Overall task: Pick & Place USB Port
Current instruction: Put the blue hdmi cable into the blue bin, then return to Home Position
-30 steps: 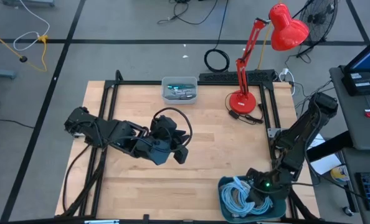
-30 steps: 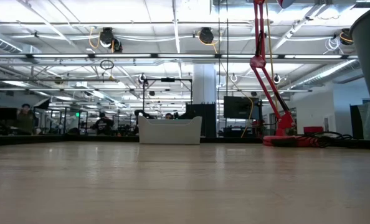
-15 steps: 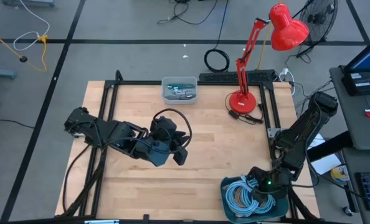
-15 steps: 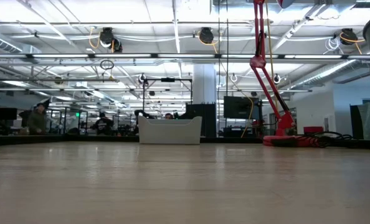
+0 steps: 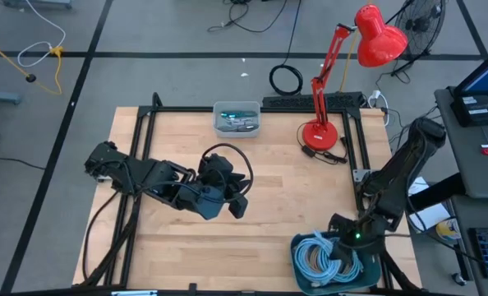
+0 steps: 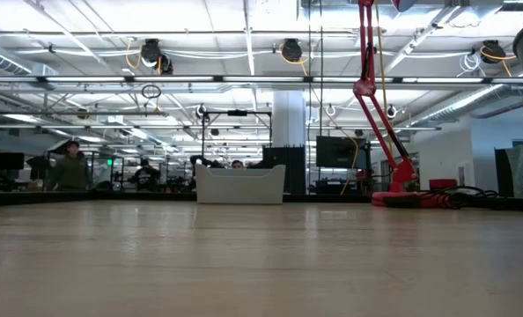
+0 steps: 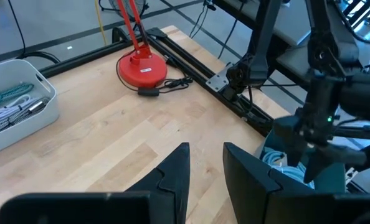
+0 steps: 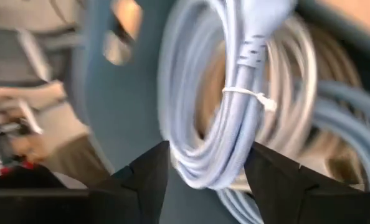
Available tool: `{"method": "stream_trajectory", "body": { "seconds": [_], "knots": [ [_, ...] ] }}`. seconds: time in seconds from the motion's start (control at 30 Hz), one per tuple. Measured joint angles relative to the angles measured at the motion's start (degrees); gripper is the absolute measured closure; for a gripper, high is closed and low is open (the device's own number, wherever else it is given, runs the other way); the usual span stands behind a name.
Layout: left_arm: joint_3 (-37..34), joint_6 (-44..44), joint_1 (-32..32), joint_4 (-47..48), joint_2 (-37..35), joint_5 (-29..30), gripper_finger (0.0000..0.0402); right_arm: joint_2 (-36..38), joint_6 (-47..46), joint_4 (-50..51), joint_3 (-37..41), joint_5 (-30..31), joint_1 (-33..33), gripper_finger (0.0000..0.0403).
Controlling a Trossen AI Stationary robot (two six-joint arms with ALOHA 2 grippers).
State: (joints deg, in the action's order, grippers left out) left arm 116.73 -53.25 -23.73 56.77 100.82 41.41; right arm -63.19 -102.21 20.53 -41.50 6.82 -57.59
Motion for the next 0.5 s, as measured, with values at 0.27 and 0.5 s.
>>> {"method": "stream_trajectory", "body": {
  "seconds": [0.27,0.5],
  "knots": [
    [0.02,0.01,0.00,-0.01,0.00,0.00,0.0305,8.28,8.71,-0.87,-0.02,7.92,4.23,0.0208],
    [0.02,0.02,0.00,0.00,0.00,0.00,0.0305,7.99,12.80,-1.48,-0.02,4.91,6.35,0.0265]
  ]
}}
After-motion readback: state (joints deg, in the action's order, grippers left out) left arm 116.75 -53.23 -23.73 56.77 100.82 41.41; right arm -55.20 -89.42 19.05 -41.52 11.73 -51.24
